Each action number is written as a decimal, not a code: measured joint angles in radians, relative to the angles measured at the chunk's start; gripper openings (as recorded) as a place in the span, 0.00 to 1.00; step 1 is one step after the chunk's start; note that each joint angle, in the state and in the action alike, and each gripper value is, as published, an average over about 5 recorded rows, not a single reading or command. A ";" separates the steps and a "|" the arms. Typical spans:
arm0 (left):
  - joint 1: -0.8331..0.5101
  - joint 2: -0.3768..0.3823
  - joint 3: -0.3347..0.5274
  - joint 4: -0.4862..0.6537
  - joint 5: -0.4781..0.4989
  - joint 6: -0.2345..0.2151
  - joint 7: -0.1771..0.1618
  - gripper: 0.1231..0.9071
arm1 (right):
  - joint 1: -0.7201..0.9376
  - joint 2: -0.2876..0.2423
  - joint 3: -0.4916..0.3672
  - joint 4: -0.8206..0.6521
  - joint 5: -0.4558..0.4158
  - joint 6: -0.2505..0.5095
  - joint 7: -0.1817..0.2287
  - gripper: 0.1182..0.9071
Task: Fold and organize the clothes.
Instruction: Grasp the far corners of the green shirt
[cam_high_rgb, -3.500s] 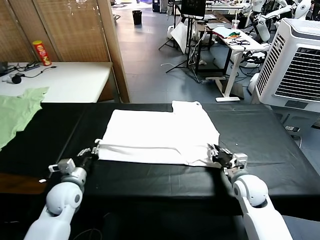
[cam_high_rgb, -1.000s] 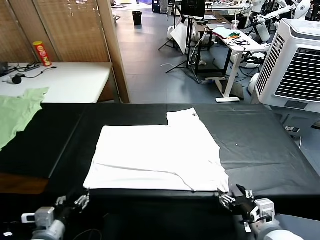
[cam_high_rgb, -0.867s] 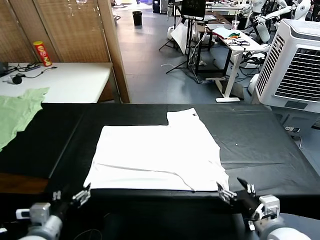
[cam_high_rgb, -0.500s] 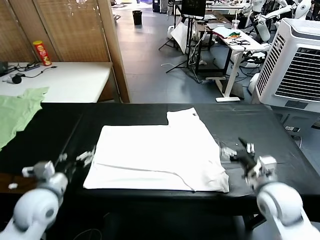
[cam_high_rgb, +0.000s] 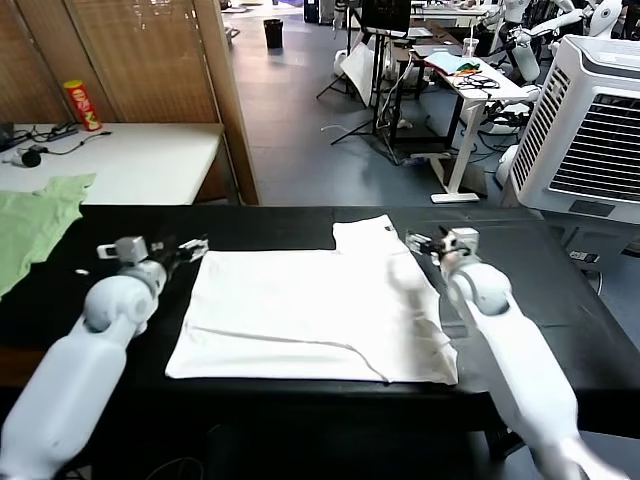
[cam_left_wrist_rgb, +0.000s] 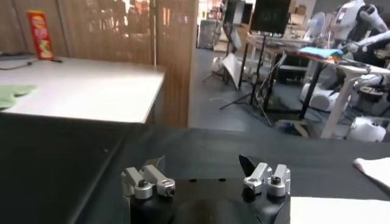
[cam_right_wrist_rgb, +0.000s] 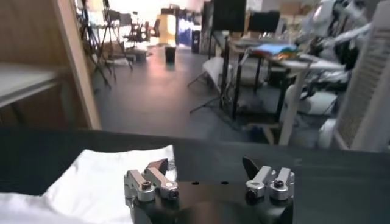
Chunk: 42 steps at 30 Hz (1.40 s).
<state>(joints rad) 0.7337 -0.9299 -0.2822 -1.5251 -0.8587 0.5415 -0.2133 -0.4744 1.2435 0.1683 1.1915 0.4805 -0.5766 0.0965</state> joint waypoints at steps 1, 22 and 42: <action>-0.014 -0.005 0.012 0.024 0.001 0.006 0.006 0.86 | 0.014 0.007 -0.008 -0.025 0.000 -0.005 -0.003 0.86; -0.103 -0.111 0.076 0.244 0.072 -0.012 0.066 0.86 | 0.087 0.060 -0.032 -0.224 -0.025 0.018 -0.058 0.84; -0.094 -0.132 0.074 0.256 0.097 -0.029 0.077 0.01 | 0.056 0.050 -0.002 -0.190 -0.016 0.077 -0.088 0.01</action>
<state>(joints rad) 0.6397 -1.0617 -0.2085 -1.2687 -0.7616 0.5128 -0.1365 -0.4185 1.2930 0.1666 1.0017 0.4650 -0.4999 0.0080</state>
